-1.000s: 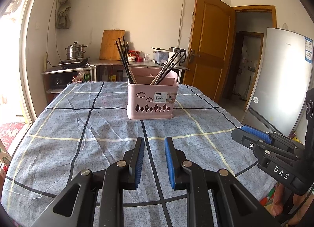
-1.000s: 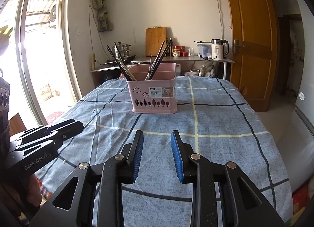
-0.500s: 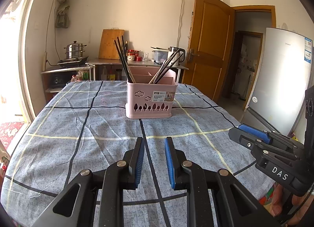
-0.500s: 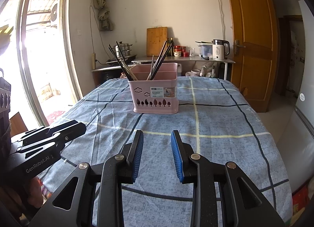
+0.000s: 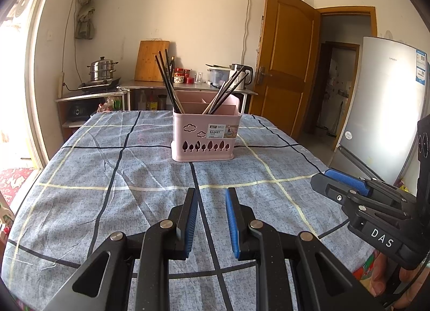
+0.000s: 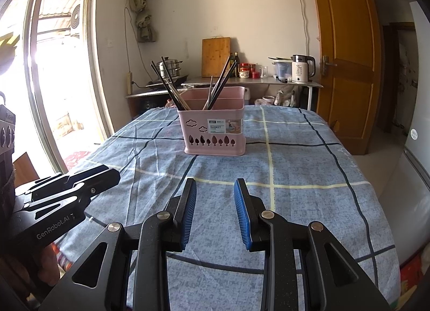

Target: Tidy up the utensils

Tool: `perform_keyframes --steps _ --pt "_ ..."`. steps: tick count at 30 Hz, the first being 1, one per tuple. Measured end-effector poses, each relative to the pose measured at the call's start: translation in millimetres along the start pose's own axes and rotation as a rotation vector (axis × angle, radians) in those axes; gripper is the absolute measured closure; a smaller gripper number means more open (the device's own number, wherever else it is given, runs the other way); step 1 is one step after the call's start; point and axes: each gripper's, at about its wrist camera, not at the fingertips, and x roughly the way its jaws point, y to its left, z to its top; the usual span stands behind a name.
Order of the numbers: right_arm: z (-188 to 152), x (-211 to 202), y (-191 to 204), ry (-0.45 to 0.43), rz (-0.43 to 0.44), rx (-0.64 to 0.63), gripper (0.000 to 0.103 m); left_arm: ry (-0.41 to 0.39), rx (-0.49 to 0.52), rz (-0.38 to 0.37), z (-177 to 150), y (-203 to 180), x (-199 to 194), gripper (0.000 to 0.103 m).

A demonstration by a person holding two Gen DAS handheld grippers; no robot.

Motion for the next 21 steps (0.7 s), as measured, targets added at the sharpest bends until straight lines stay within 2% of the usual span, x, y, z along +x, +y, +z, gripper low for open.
perform_keyframes --steps 21 --pt "-0.7 -0.5 0.2 0.003 0.003 0.001 0.073 0.006 0.011 0.0 -0.8 -5.2 -2.0 0.082"
